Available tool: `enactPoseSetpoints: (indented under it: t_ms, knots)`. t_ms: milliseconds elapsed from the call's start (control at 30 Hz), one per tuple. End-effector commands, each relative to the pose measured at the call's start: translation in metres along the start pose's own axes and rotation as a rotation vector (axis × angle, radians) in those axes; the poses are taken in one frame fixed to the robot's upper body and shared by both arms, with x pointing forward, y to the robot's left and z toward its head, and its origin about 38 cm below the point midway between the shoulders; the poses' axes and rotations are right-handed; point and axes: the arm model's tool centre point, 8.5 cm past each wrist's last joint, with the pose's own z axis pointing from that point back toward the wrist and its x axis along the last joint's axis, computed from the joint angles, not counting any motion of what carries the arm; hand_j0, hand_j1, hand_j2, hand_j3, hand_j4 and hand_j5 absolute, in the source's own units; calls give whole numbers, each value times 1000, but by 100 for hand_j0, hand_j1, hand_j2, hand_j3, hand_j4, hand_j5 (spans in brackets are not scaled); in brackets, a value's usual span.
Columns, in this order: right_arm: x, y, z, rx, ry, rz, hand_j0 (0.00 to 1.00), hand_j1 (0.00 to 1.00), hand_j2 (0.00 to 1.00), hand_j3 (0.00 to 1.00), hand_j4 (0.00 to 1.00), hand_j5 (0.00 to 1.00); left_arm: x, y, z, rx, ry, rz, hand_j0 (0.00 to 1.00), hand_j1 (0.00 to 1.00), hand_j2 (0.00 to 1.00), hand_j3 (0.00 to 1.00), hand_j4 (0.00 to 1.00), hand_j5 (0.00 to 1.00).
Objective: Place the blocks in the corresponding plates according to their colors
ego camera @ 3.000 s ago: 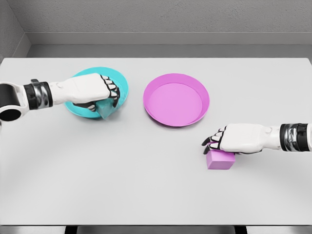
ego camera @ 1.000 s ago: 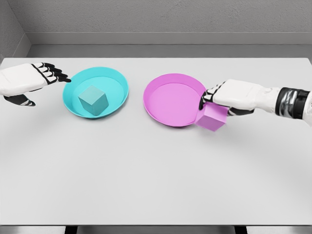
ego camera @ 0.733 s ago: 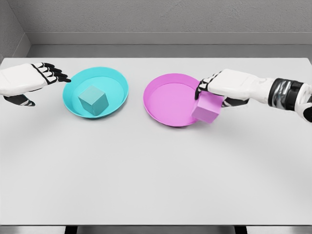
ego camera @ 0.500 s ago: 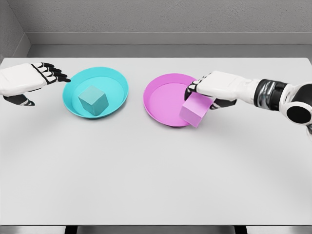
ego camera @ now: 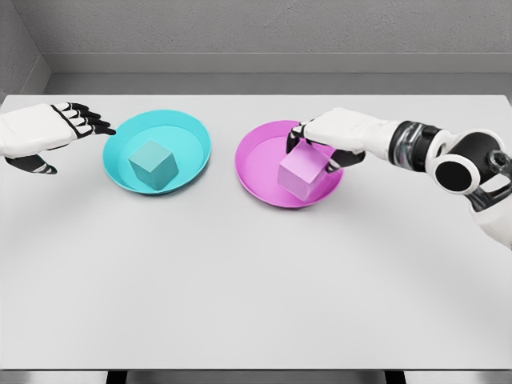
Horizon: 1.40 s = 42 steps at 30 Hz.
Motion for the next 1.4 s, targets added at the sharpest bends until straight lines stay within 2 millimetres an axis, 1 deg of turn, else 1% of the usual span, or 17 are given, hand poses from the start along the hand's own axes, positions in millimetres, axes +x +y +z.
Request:
enactPoseSetpoints:
  t_ms: [0, 33, 133, 200, 267, 500, 533, 567, 800, 900, 933, 1000, 1033, 1167, 1200, 1333, 1367]
  knots:
    - [1, 2, -6, 2, 18, -30, 54, 54, 54, 54, 54, 54, 0, 1, 0, 4, 1, 4, 100, 100, 100, 100, 100, 100]
    - [-1, 0, -6, 1, 30, -34, 54, 54, 54, 54, 54, 54, 0, 1, 0, 4, 1, 4, 100, 100, 100, 100, 100, 100]
    - [-4, 0, -17, 3, 34, -57, 54, 54, 54, 54, 54, 54, 0, 1, 0, 4, 1, 4, 100, 100, 100, 100, 100, 100]
    - [-6, -5, -18, 0, 57, -65, 54, 54, 54, 54, 54, 54, 0, 1, 0, 4, 1, 4, 100, 100, 100, 100, 100, 100]
    - [-3, -3, -24, 4, 57, -81, 54, 54, 54, 54, 54, 54, 0, 1, 0, 4, 1, 4, 100, 100, 100, 100, 100, 100]
    - [-1, -5, -36, 16, 64, -91, 54, 54, 54, 54, 54, 54, 0, 1, 0, 4, 1, 4, 100, 100, 100, 100, 100, 100]
    - [0, -5, -36, 15, 62, -91, 70, 70, 70, 70, 70, 70, 0, 0, 0, 2, 1, 4, 100, 100, 100, 100, 100, 100]
    - [-1, -5, -36, 15, 65, -95, 100, 100, 100, 100, 100, 100, 0, 1, 0, 4, 1, 4, 100, 100, 100, 100, 100, 100]
    - [-3, -6, -34, 15, 70, -94, 100, 100, 100, 100, 100, 100, 0, 1, 0, 4, 1, 4, 100, 100, 100, 100, 100, 100]
    - [-9, -9, -24, 8, 76, -74, 100, 100, 100, 100, 100, 100, 0, 1, 0, 4, 1, 4, 100, 100, 100, 100, 100, 100]
    - [-7, -12, -18, 1, 70, -55, 100, 100, 100, 100, 100, 100, 0, 1, 0, 4, 1, 4, 100, 100, 100, 100, 100, 100]
    - [-5, -13, 2, -8, 47, 0, 100, 100, 100, 100, 100, 100, 0, 1, 0, 4, 1, 4, 100, 100, 100, 100, 100, 100]
    - [-9, -12, 11, -9, 40, 18, 100, 100, 100, 100, 100, 100, 0, 0, 0, 3, 0, 4, 100, 100, 100, 100, 100, 100]
    - [-30, 5, 54, -18, 29, 48, 100, 100, 100, 100, 100, 100, 0, -1, 1, 1, 0, 7, 100, 100, 100, 100, 100, 100]
    - [-39, 14, 66, -23, 32, 39, 100, 100, 100, 100, 100, 100, 0, -1, 1, 1, 0, 7, 100, 100, 100, 100, 100, 100]
    - [-60, 38, 112, -29, 36, 51, 100, 100, 100, 100, 100, 100, 1, -2, 1, 0, -1, 8, 100, 100, 100, 100, 100, 100]
    - [-62, 43, 118, -29, 32, 53, 100, 100, 100, 100, 100, 100, 1, -2, 1, 0, -1, 8, 100, 100, 100, 100, 100, 100]
